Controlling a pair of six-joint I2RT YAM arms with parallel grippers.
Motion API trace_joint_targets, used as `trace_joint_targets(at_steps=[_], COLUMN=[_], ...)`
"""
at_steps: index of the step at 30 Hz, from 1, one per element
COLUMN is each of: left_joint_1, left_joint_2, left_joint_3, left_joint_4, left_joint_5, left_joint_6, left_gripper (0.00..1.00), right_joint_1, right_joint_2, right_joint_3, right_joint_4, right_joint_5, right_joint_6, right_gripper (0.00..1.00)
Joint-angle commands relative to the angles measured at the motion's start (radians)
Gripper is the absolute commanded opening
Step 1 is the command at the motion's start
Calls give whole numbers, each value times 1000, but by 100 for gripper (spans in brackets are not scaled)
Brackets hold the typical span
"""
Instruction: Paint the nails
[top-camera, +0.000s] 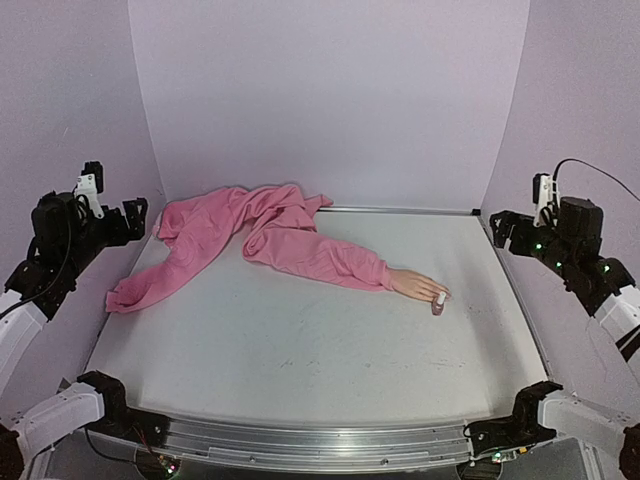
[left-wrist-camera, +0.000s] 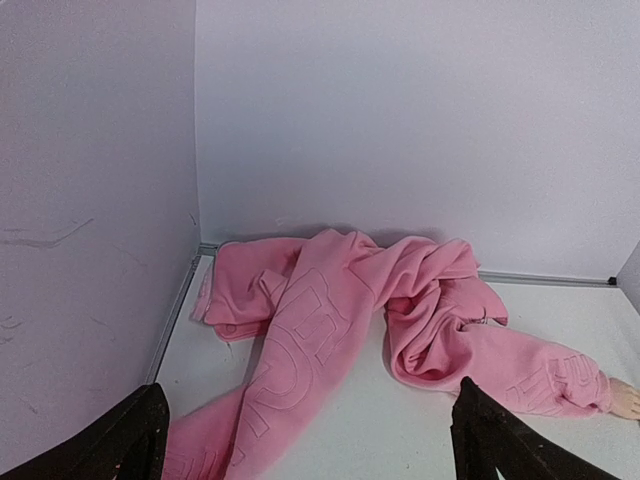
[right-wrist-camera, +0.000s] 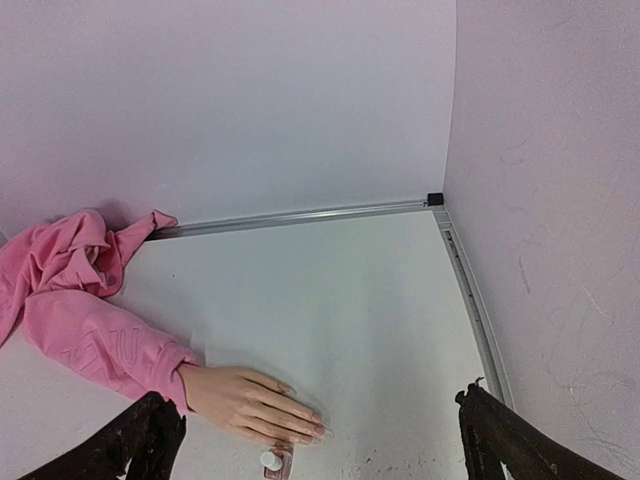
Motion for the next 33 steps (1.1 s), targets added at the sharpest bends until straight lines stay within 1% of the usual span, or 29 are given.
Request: trace_joint_targets(at_steps=[1, 10, 17, 23, 28, 33], left_joint_1=[31, 88, 115, 125, 129, 131], left_joint_2=[22, 116, 191, 235, 251, 264], left_joint_3=[17, 46, 69, 86, 94, 105], left_joint_4=[-9, -80, -123, -144, -150, -151], left_joint_5=[31, 105, 181, 243, 291, 328], left_joint_6=[-76, -180, -247, -295, -318, -331], left_gripper=[100, 100, 100, 100, 100, 100], right_joint_1=[-15, -40, -48, -5, 37, 94], right_joint_2=[43, 198, 413, 589, 706, 771], right_joint_3=[8, -12, 22, 41, 66, 103], right_joint_4=[9, -8, -92, -134, -147, -146], right_joint_5=[25, -58, -103, -111, -93, -87], right_joint_6=[43, 120, 143, 157, 169, 187], right_gripper=[98, 98, 98, 96, 86, 82])
